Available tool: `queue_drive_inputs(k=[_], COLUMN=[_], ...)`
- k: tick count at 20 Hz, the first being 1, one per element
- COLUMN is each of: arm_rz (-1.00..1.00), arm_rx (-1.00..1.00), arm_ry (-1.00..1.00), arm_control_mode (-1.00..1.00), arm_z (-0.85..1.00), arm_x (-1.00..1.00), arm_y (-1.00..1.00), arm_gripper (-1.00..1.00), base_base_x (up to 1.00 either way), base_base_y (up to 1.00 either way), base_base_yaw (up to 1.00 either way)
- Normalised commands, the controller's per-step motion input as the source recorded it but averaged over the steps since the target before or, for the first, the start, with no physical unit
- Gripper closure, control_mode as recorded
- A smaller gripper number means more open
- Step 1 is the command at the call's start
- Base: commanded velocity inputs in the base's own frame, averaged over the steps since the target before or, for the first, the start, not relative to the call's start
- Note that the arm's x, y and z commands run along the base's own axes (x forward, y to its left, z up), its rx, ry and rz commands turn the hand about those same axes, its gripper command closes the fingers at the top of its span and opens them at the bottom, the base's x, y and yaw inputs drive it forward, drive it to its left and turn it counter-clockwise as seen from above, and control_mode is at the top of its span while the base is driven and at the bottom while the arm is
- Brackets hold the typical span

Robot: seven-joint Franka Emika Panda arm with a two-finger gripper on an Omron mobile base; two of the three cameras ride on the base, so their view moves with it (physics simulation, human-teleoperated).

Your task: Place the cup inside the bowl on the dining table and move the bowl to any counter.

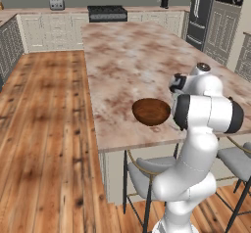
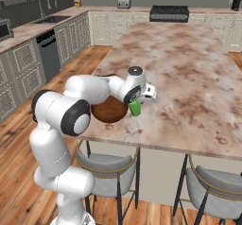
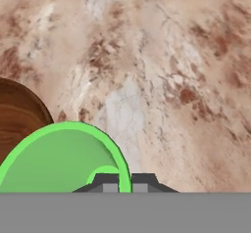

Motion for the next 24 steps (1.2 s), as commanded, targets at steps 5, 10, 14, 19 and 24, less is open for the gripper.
queue_drive_inputs(k=[5, 10, 14, 19, 24], arm_rz=[0.00, -0.02, -0.02, 0.00, 0.00], arm_rx=[0.02, 0.00, 0.00, 0.00, 0.00], arm_ry=[0.06, 0.03, 0.00, 0.00, 0.00], arm_control_mode=[-1.00, -1.00, -1.00, -1.00, -1.00], arm_z=[0.48, 0.33, 0.22, 0.00, 0.00], arm_x=[0.17, 0.22, 0.09, 0.00, 0.00], arm_y=[-0.03, 0.05, 0.14, 0.22, 0.25], arm_gripper=[1.00, 1.00, 1.00, 1.00, 1.00], base_base_x=[0.00, 0.00, 0.00, 0.00, 0.00], base_base_y=[0.00, 0.00, 0.00, 0.00, 0.00], base_base_yaw=[0.00, 0.00, 0.00, 0.00, 0.00])
